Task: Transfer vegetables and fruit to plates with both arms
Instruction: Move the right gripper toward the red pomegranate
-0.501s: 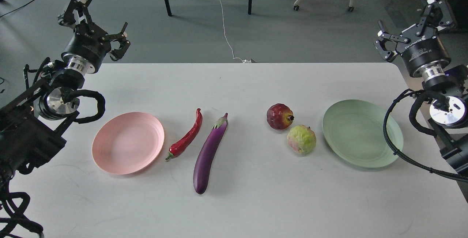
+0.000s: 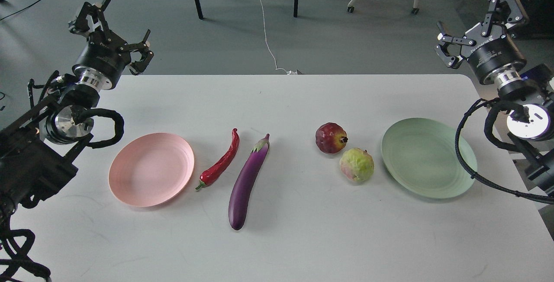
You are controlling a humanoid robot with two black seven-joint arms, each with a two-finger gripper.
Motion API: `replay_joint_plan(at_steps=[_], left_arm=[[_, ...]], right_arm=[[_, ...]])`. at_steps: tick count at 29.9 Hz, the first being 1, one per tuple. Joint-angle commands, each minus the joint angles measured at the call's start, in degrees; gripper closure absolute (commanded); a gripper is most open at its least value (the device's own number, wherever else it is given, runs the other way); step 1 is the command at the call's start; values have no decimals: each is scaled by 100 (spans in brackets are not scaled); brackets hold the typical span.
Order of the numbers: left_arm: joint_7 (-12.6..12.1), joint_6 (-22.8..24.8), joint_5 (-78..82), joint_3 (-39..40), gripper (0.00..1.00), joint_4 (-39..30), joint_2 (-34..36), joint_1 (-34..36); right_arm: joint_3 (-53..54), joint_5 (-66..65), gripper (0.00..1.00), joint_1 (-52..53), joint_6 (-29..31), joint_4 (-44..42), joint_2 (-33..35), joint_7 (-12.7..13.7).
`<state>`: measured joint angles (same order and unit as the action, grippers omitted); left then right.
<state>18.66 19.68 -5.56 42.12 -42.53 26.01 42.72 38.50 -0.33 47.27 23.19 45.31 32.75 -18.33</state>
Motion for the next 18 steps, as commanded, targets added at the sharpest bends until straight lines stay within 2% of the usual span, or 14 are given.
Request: replay_joint_plan(at_steps=[1, 6, 10, 18], left_arm=[[33, 1, -7, 16, 2, -1, 26, -1], [24, 89, 19, 25, 2, -10, 88, -9], [33, 89, 2, 51, 2, -45, 246, -9], [24, 124, 2, 42, 2, -45, 343, -18]], right_arm=[[-1533, -20, 1, 1044, 10, 48, 241, 5], [-3574, -238, 1, 2424, -8, 145, 206, 5], [-4822, -1273, 1, 3374, -25, 408, 101, 5], [-6959, -2866, 2, 4448, -17, 602, -917, -30]])
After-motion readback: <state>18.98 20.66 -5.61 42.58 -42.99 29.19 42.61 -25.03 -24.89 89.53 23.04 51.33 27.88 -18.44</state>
